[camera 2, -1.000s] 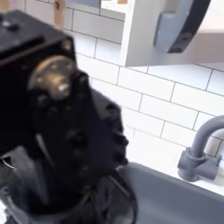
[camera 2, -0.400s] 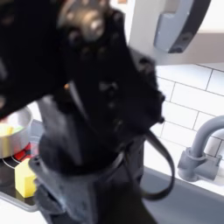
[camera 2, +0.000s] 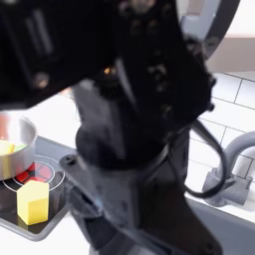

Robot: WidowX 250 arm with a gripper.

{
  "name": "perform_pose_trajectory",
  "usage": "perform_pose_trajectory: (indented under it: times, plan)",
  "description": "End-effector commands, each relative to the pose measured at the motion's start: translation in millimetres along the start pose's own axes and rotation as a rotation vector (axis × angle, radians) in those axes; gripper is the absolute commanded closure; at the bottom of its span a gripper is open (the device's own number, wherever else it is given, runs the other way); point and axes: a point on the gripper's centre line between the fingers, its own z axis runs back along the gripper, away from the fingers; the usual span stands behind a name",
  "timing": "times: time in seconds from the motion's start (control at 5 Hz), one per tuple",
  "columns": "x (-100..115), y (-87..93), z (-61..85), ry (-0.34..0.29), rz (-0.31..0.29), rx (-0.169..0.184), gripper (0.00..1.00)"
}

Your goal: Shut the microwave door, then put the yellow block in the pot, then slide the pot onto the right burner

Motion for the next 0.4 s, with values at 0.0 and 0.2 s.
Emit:
perform_pose_trajectory:
  times: [0.0,0.2]
  plan:
    - [30.1,10.2,0.9,-0.022,0.031,-0.003,0.0]
    - [43.1,19.1,1.8,-0.033,0.056,-0.002,0.0]
